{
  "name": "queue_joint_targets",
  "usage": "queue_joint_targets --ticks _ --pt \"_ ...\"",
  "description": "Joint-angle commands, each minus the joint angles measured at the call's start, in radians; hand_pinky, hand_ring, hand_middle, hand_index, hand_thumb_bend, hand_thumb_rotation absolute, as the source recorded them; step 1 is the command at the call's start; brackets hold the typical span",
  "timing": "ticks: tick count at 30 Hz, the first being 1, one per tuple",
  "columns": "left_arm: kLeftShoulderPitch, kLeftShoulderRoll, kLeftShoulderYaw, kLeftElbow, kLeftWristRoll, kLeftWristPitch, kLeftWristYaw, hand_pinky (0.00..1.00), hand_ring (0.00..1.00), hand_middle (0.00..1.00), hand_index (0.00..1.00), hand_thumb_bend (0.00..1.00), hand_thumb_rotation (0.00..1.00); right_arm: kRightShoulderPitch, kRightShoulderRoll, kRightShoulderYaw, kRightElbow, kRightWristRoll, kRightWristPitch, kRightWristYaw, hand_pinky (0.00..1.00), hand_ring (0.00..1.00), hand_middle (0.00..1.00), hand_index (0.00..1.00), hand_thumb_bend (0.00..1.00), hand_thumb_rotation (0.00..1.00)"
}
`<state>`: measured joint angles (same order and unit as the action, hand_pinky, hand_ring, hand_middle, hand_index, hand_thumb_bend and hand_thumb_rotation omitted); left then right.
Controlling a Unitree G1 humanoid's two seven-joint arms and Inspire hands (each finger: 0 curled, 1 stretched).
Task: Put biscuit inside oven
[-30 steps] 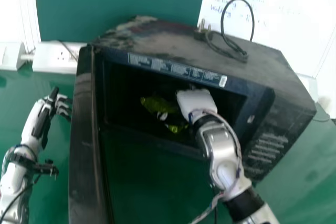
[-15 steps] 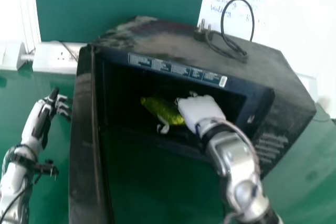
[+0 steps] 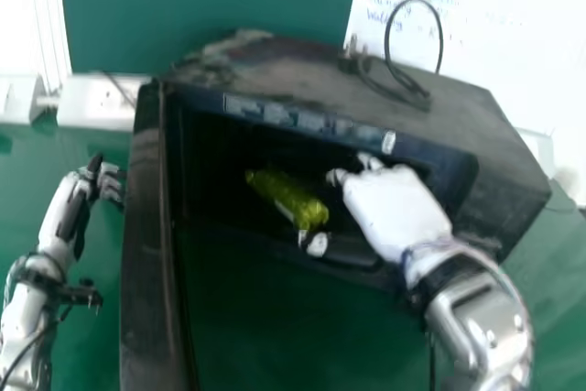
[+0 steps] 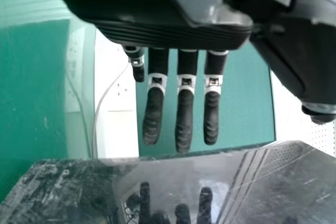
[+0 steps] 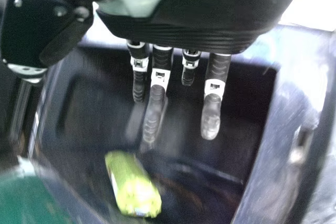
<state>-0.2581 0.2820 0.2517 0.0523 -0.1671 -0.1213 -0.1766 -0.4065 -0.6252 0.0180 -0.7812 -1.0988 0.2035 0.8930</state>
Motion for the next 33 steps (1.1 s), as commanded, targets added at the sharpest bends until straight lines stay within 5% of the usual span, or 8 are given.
queue_joint_targets --ticks 1,4,9,12,15,19,29,33 --pt "0.004 0.001 0.007 0.018 -0.003 -0.018 -0.004 0.23 0.29 0.38 0.48 0.51 0.05 0.035 -0.007 -0.06 -0.06 0.02 0.006 0.021 0.24 0.37 0.49 0.83 0.87 0.71" --pt "0.003 0.004 0.01 0.023 -0.011 -0.02 -0.006 0.24 0.29 0.38 0.48 0.51 0.05 0.05 -0.034 -0.13 -0.125 0.03 0.015 0.086 0.23 0.35 0.5 0.82 0.86 0.74" --pt "0.004 0.003 0.01 0.022 -0.021 -0.029 -0.015 0.24 0.29 0.38 0.48 0.51 0.05 0.091 -0.061 -0.285 -0.189 0.133 0.029 0.121 0.44 0.63 0.71 0.84 0.88 0.8" --pt "0.006 0.003 0.012 0.025 -0.026 -0.037 -0.025 0.24 0.3 0.38 0.48 0.51 0.05 0.117 -0.076 -0.377 -0.215 0.194 0.049 0.134 0.49 0.67 0.74 0.85 0.9 0.81" --pt "0.007 0.004 0.014 0.02 -0.027 -0.037 -0.027 0.24 0.3 0.37 0.48 0.51 0.05 0.154 -0.047 -0.454 -0.229 0.246 0.062 0.08 0.44 0.6 0.71 0.83 0.88 0.75" --pt "0.007 0.003 0.016 0.025 -0.044 -0.055 -0.048 0.23 0.29 0.37 0.48 0.51 0.05 0.181 -0.009 -0.495 -0.217 0.285 0.071 -0.009 0.59 0.71 0.76 0.81 0.83 0.69" --pt "0.024 0.007 0.007 -0.005 -0.092 -0.084 -0.123 0.23 0.29 0.38 0.48 0.51 0.06 0.088 0.103 -0.533 -0.198 0.352 0.253 -0.237 0.44 0.58 0.65 0.74 0.78 0.45" --pt "0.028 0.02 -0.001 -0.004 -0.082 -0.117 -0.164 0.24 0.31 0.38 0.49 0.51 0.05 0.064 0.11 -0.577 -0.164 0.388 0.24 -0.376 0.28 0.4 0.55 0.7 0.73 0.42"
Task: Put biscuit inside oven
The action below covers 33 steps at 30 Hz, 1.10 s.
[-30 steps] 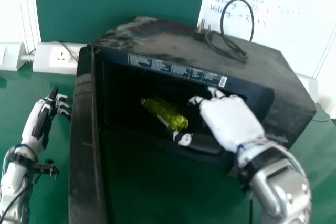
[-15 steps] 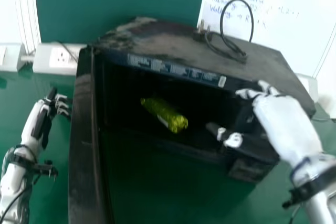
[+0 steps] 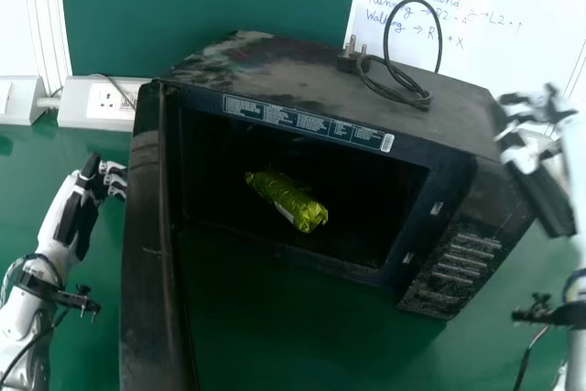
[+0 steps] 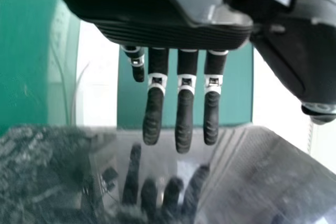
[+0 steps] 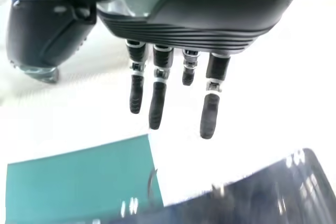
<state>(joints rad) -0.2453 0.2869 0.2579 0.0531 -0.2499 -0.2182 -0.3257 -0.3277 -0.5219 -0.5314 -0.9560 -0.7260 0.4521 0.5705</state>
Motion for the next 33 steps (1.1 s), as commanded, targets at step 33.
queue_joint_targets --ticks 33 --pt "0.04 0.09 -0.082 -0.054 0.16 -0.115 -0.042 0.23 0.28 0.38 0.48 0.51 0.04 0.008 -0.053 -0.183 0.254 0.248 -0.241 -0.543 0.15 0.24 0.4 0.55 0.73 0.39"
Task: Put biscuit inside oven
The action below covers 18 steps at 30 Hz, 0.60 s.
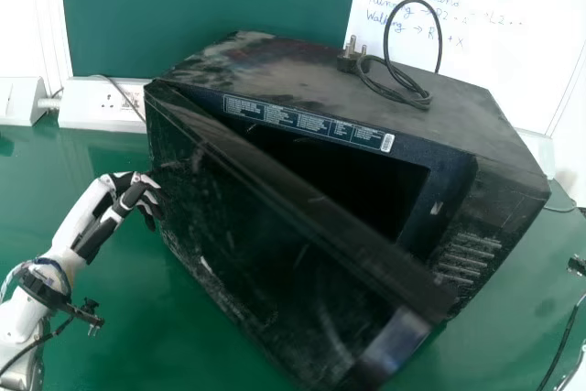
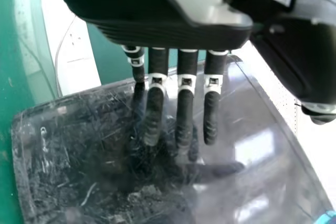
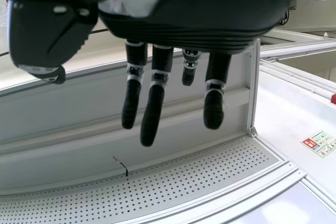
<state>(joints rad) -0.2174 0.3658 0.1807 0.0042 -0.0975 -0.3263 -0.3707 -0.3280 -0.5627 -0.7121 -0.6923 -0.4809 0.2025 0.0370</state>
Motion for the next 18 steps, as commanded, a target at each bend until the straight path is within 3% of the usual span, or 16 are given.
queue_joint_targets --ticks 1,11,18 --pt "0.013 0.013 -0.005 -0.011 0.012 -0.001 0.006 0.23 0.29 0.38 0.48 0.51 0.04 0.007 -0.012 -0.002 -0.012 0.004 0.016 -0.008 0.15 0.25 0.4 0.56 0.73 0.39" --pt "0.013 0.012 -0.003 -0.018 0.01 0.01 0.004 0.22 0.28 0.37 0.48 0.51 0.04 0.016 -0.02 0.004 -0.013 -0.001 0.022 -0.014 0.15 0.25 0.39 0.56 0.75 0.4" --pt "0.008 0.012 -0.003 -0.001 0.007 0.008 0.002 0.23 0.29 0.38 0.48 0.51 0.04 0.018 -0.024 0.001 -0.01 0.02 0.021 -0.014 0.16 0.26 0.44 0.55 0.75 0.38"
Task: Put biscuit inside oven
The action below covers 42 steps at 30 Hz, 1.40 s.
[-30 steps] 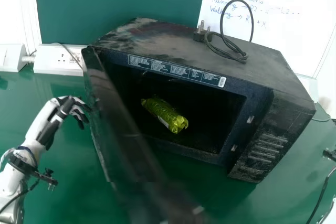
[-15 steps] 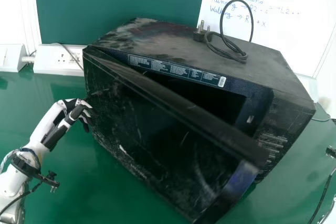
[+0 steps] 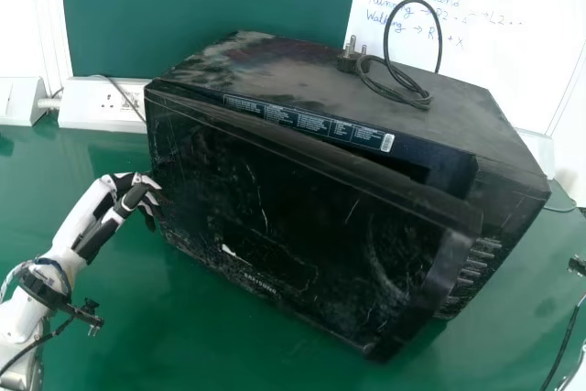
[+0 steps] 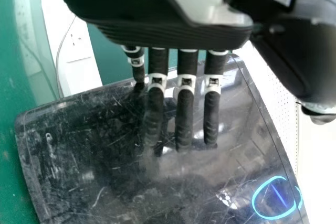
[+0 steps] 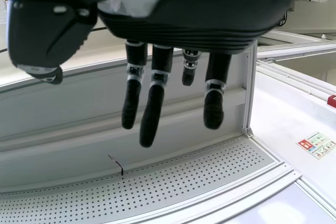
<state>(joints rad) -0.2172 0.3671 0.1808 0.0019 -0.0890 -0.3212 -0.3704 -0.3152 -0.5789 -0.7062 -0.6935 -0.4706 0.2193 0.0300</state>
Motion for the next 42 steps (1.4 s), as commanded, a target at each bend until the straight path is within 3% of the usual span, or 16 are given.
queue_joint_targets --ticks 1,6,8,11,15,20,23,25,27,30,35,40,42 --pt "0.007 0.011 -0.003 0.005 0.001 -0.001 0.002 0.23 0.29 0.38 0.48 0.51 0.04 0.005 -0.008 -0.006 -0.008 0.013 0.004 -0.008 0.17 0.26 0.44 0.55 0.76 0.38" --pt "-0.001 0.005 -0.011 0.022 -0.005 -0.006 -0.005 0.23 0.29 0.38 0.49 0.51 0.04 0.01 -0.015 0.0 -0.002 -0.015 0.0 -0.022 0.16 0.26 0.42 0.55 0.75 0.38" --pt "-0.016 -0.001 -0.027 0.073 -0.016 -0.024 -0.031 0.23 0.3 0.39 0.49 0.51 0.04 0.017 -0.021 0.003 0.002 -0.026 -0.009 -0.025 0.15 0.26 0.42 0.54 0.74 0.39" --pt "-0.036 0.002 -0.055 0.151 0.017 -0.077 -0.043 0.27 0.33 0.43 0.49 0.51 0.06 0.019 -0.019 0.002 -0.001 -0.007 -0.004 -0.018 0.16 0.27 0.43 0.54 0.74 0.4" --pt "-0.054 0.009 -0.079 0.176 0.063 -0.107 -0.023 0.32 0.4 0.51 0.49 0.51 0.06 0.022 -0.02 0.002 0.0 0.004 -0.006 -0.018 0.17 0.27 0.43 0.55 0.75 0.4" --pt "-0.057 0.007 -0.089 0.144 0.093 -0.04 0.014 0.36 0.46 0.6 0.5 0.51 0.06 0.028 -0.034 -0.004 0.017 0.015 -0.021 -0.016 0.16 0.26 0.41 0.55 0.76 0.42" --pt "-0.06 0.005 -0.091 0.135 0.083 -0.009 0.014 0.42 0.56 0.68 0.5 0.51 0.05 0.03 -0.033 0.0 0.014 0.003 -0.013 -0.023 0.16 0.26 0.4 0.56 0.78 0.44" --pt "-0.065 0.008 -0.093 0.153 0.077 -0.013 0.01 0.47 0.64 0.74 0.68 0.67 0.01 0.032 -0.029 0.005 0.002 -0.009 0.001 -0.022 0.16 0.26 0.4 0.56 0.78 0.44" --pt "-0.072 0.012 -0.091 0.186 0.071 -0.029 0.004 0.52 0.7 0.78 0.74 0.71 0.05 0.036 -0.029 0.005 -0.006 -0.009 0.009 -0.014 0.18 0.28 0.43 0.57 0.76 0.43" --pt "-0.075 0.011 -0.086 0.214 0.058 -0.038 0.0 0.59 0.75 0.82 0.78 0.74 0.13 0.037 -0.027 0.003 -0.002 0.001 0.001 -0.02 0.18 0.28 0.43 0.58 0.76 0.43" --pt "-0.072 0.011 -0.083 0.212 0.032 -0.014 -0.007 0.75 0.85 0.89 0.84 0.74 0.13 0.034 -0.023 0.011 -0.01 -0.013 0.016 -0.022 0.16 0.25 0.4 0.57 0.77 0.43" --pt "-0.074 0.01 -0.082 0.217 0.012 -0.01 -0.014 0.82 0.91 0.92 0.87 0.73 0.1 0.036 -0.027 0.015 -0.016 -0.015 0.015 -0.02 0.16 0.25 0.42 0.57 0.77 0.44" --pt "-0.077 0.013 -0.087 0.215 0.017 0.002 -0.015 0.83 0.93 0.94 0.89 0.76 0.14 0.033 -0.023 0.017 -0.019 -0.009 0.016 -0.02 0.16 0.25 0.41 0.56 0.76 0.42"
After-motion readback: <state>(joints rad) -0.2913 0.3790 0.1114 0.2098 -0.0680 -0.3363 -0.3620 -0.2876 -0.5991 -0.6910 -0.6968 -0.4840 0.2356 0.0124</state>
